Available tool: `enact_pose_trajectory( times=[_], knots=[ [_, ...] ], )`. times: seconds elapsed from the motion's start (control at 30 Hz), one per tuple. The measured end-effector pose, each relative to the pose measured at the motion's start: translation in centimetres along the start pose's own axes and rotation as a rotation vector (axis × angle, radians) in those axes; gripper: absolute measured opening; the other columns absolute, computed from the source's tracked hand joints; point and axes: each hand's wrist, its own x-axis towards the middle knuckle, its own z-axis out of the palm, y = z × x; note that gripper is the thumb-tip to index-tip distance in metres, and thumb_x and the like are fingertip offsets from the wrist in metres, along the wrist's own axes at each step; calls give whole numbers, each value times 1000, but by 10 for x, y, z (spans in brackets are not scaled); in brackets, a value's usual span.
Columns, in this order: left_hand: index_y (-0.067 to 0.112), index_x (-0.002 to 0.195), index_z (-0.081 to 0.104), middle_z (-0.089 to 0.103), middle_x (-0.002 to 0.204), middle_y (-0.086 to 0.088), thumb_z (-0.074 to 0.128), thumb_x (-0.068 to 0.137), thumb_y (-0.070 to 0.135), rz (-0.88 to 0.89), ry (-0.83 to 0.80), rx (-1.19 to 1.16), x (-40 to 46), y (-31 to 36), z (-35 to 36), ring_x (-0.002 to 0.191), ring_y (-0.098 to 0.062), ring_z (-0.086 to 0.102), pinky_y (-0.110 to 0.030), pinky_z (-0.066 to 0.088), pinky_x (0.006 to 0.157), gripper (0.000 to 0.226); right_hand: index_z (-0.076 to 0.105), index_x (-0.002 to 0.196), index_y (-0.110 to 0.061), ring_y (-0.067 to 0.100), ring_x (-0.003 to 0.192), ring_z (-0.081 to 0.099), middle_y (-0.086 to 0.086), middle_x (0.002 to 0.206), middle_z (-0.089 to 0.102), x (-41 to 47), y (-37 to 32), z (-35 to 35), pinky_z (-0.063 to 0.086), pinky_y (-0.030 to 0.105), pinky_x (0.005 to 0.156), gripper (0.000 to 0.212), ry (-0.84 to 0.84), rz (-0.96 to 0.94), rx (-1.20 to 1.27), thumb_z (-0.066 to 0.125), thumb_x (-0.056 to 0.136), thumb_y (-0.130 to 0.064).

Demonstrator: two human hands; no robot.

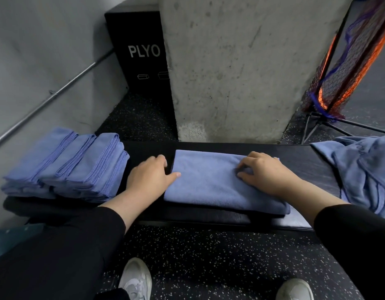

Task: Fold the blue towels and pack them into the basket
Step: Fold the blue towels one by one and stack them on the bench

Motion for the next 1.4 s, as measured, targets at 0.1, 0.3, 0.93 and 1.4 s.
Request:
enact_pose_trajectory(
  times=[0.1, 0.3, 0.93, 1.4],
  knots=[
    [24, 88, 56, 63, 90, 4, 56, 82, 76, -96, -193, 20, -1, 2, -6, 82, -20, 61, -35, 51, 69, 51, 67, 115, -33, 20, 116, 52, -6, 118, 56, 5, -7, 1, 38, 38, 89, 27, 10, 3, -30, 61, 92, -46],
    [22, 76, 55, 61, 80, 4, 64, 75, 73, -97, -367, 67, -1, 10, -14, 73, -17, 58, -32, 46, 66, 52, 62, 123, -34, 20, 122, 46, -8, 129, 50, 14, -13, 1, 38, 42, 96, 33, -34, 10, -50, 61, 92, -44],
    [25, 116, 49, 64, 96, -3, 56, 99, 42, -205, 47, -272, 30, 11, -21, 84, -26, 62, -36, 45, 67, 26, 65, 119, -34, 23, 102, 62, -6, 113, 51, -1, 0, -3, 45, 37, 87, 31, -66, 109, -70, 64, 90, -45],
    [26, 146, 45, 40, 150, 1, 38, 94, 71, 111, -224, 33, 8, 58, 7, 138, -25, 38, -51, 33, 106, 70, 72, 108, -23, 24, 90, 62, 0, 101, 55, -14, -3, 1, 42, 30, 72, 28, -40, 90, -35, 64, 90, -42]
  ],
)
